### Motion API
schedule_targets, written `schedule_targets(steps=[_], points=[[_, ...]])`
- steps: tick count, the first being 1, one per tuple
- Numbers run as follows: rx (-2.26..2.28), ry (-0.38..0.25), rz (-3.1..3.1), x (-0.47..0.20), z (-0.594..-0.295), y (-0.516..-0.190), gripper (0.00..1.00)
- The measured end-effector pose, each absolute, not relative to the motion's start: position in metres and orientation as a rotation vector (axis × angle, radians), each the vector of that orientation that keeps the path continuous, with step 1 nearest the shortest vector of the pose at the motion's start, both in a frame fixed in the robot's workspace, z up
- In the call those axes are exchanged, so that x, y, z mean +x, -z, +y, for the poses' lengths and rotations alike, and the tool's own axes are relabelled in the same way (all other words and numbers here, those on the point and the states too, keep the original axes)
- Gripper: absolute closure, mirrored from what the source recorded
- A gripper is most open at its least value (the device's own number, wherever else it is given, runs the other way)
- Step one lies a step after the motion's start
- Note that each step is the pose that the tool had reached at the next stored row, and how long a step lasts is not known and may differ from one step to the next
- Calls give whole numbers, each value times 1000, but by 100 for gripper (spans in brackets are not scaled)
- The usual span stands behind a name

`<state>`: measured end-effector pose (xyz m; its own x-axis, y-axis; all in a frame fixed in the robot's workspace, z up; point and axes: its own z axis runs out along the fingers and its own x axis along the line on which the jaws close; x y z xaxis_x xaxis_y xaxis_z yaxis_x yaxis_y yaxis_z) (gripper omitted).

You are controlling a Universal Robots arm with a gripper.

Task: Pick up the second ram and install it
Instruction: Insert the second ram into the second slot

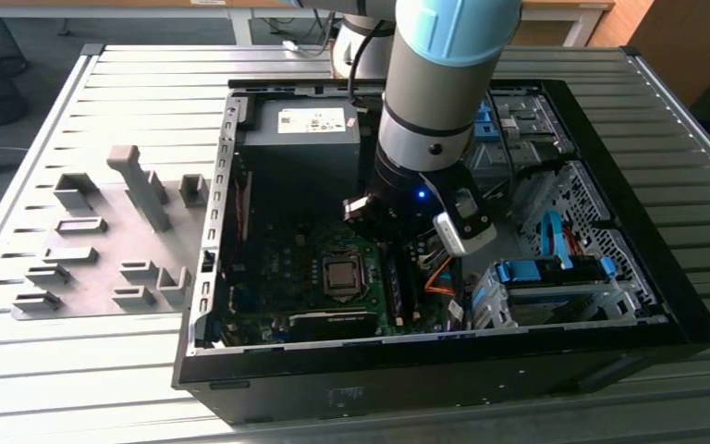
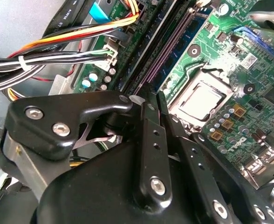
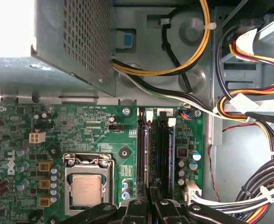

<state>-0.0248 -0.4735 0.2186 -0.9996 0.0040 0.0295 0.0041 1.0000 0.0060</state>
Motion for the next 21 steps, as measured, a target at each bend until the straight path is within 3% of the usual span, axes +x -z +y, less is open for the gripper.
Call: schedule_targets(steps=[21], points=[[-6, 13, -3112, -25, -476, -221, 86]])
